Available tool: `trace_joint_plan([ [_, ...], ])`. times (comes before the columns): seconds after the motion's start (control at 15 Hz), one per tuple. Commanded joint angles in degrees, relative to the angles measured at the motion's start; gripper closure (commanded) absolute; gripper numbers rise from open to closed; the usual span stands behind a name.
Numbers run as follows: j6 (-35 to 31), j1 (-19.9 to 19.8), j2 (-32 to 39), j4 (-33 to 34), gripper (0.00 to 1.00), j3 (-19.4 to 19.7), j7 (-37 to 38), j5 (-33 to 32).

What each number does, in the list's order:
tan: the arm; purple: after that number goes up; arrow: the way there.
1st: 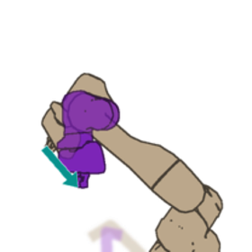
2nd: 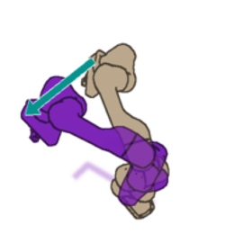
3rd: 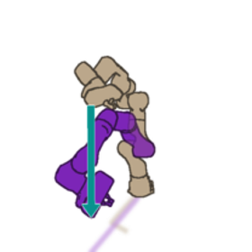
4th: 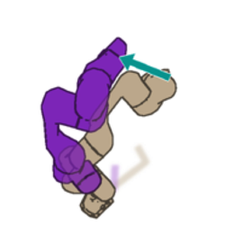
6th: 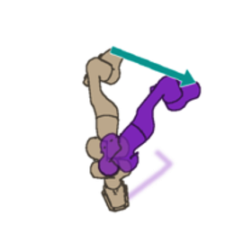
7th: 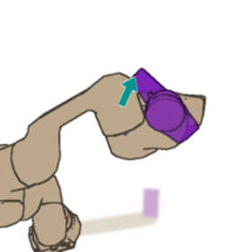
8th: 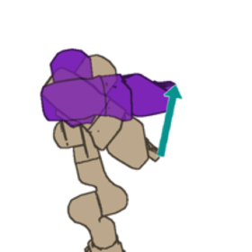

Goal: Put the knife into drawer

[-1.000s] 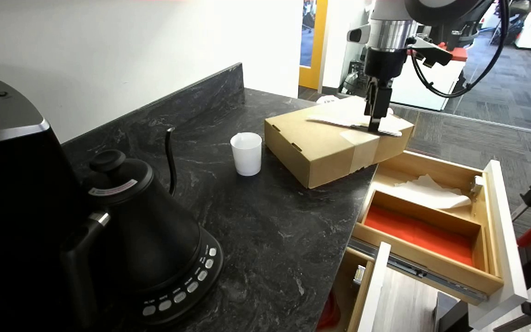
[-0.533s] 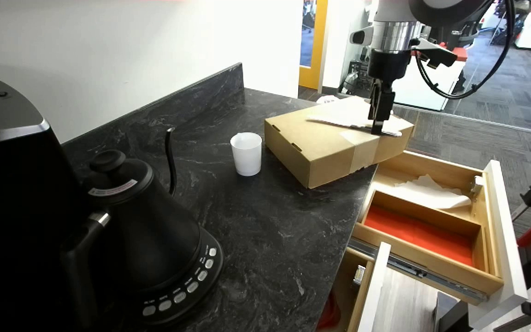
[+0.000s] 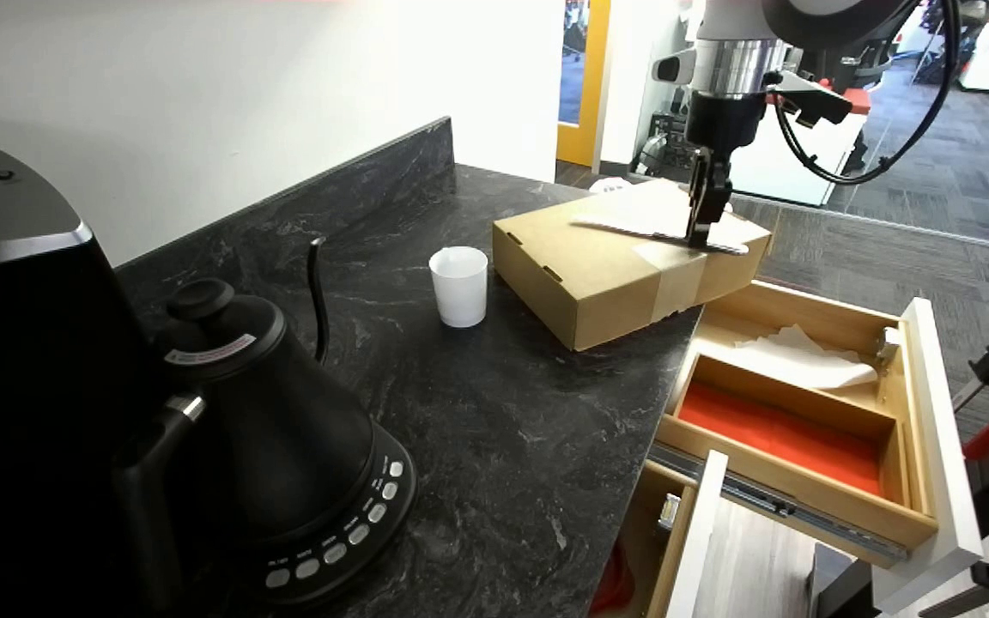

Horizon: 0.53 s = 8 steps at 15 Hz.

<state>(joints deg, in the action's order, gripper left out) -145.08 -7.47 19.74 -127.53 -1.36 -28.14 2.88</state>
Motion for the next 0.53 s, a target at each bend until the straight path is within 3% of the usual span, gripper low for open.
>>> trace_joint_plan([
  [0.0,1.27,0.15,-3.68,-2.73,0.95,0.27,2.16,-1.49],
  [0.47,1.38,0.22,-5.02,-3.37,0.94,0.77,2.83,-1.88],
])
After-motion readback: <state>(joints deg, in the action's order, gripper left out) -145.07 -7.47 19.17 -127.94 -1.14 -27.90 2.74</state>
